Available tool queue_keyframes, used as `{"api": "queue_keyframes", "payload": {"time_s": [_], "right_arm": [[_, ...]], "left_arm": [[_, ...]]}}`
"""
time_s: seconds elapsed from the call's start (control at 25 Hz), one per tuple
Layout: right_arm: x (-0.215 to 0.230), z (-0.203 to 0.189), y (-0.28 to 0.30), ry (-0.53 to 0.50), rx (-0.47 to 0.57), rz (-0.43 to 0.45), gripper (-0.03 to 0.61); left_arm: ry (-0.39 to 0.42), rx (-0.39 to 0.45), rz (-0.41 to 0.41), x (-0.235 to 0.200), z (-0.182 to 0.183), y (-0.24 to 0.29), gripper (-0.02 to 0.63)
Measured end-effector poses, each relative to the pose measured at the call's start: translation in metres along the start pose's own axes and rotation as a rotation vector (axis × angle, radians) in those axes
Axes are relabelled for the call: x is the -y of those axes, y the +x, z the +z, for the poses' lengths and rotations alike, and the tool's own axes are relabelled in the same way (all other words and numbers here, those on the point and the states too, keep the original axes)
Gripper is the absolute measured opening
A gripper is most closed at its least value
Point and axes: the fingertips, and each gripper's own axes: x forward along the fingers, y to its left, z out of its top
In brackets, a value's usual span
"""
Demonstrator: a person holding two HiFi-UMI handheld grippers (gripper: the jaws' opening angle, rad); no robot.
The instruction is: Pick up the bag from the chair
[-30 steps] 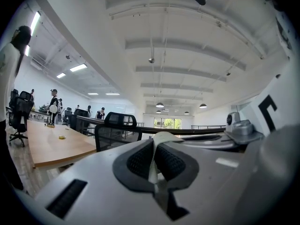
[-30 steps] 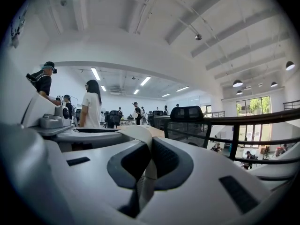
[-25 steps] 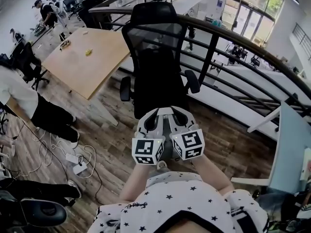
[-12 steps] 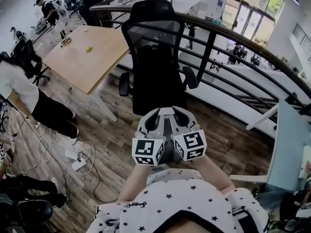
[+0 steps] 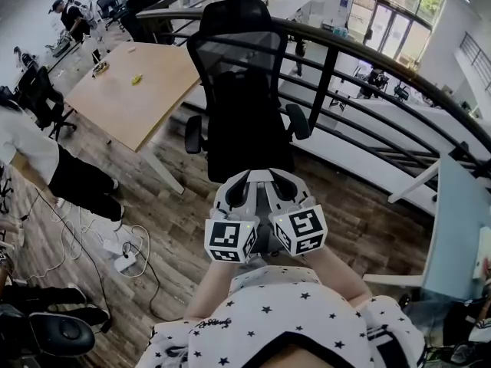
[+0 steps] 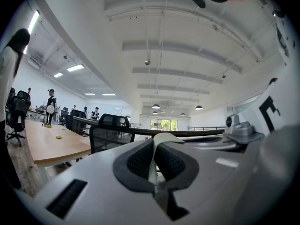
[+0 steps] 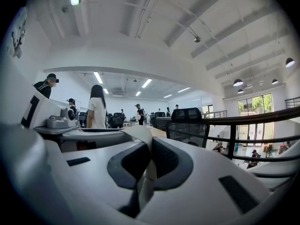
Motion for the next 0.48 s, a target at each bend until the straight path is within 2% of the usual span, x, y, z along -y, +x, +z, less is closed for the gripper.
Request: {"api": "queue_keyframes", "payload": {"time_s": [0.48], "right_arm": [[0.017, 0.011, 0.028, -0.01, 0.016, 0.012, -0.003]], "left_arm": [[-0.001, 0.016, -0.012, -0.016, 0.007, 0.028, 0.014]]}}
